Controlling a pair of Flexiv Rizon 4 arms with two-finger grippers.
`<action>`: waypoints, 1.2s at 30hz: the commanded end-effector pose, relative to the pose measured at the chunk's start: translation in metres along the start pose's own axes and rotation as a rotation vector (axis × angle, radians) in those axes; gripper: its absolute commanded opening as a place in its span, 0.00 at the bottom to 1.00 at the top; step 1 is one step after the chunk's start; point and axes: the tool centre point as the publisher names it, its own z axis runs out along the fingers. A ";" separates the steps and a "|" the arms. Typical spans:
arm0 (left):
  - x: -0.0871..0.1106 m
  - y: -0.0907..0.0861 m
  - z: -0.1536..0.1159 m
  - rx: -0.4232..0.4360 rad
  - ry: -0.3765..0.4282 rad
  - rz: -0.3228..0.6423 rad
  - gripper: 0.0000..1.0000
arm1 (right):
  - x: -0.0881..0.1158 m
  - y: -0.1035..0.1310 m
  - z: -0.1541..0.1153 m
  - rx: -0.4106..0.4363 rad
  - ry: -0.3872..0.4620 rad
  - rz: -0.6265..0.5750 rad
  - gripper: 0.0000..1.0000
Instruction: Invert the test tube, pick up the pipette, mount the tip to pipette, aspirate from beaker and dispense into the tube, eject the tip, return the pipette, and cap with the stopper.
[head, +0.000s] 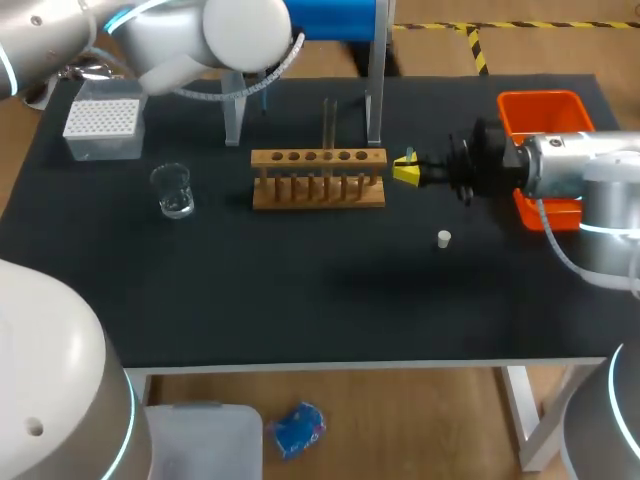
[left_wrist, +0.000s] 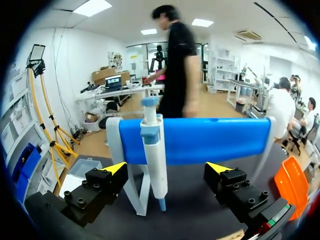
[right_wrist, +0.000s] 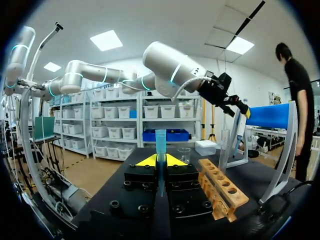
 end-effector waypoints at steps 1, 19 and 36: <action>0.003 0.000 0.001 0.020 -0.019 -0.004 1.00 | 0.001 0.000 0.000 0.001 -0.003 -0.001 0.00; -0.008 0.000 0.005 0.055 -0.049 -0.051 1.00 | 0.001 0.000 0.000 0.001 -0.003 -0.001 0.00; -0.003 -0.012 0.021 0.091 -0.039 -0.045 1.00 | 0.001 0.000 0.000 0.001 -0.003 -0.001 0.00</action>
